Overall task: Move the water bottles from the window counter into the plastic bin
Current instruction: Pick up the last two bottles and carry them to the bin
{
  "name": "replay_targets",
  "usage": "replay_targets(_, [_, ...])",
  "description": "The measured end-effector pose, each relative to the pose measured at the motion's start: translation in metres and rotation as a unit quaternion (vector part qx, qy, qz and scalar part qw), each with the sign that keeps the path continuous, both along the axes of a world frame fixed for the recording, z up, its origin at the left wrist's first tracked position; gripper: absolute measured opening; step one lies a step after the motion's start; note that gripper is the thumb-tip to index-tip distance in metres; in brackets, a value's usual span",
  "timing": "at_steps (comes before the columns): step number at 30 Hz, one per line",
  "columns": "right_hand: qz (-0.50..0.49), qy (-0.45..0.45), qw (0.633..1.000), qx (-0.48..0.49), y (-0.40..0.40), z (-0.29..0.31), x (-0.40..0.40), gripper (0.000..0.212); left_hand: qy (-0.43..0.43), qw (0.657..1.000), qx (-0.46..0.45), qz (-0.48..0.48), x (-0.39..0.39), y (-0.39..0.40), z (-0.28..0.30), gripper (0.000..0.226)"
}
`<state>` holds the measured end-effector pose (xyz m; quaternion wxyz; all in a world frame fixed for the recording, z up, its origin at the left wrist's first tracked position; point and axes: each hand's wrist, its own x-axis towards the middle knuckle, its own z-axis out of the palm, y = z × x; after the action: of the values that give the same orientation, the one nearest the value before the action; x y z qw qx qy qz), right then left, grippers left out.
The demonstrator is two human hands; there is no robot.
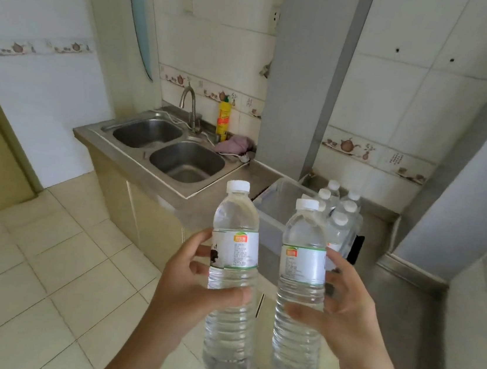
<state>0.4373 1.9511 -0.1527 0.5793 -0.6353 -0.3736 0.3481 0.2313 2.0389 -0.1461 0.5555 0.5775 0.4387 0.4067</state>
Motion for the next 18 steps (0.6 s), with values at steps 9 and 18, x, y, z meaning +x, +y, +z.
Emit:
replay_targets(9, [-0.067,-0.014,0.998,0.001,0.117,0.012,0.029,0.096,0.042,0.994,0.058,-0.086,0.057,0.149,0.009,0.087])
replay_targets(18, [-0.085,-0.038,0.996,0.012,0.251,0.009,0.102,0.097,0.041,0.991,0.086,-0.092,0.15,0.271,-0.008,0.092])
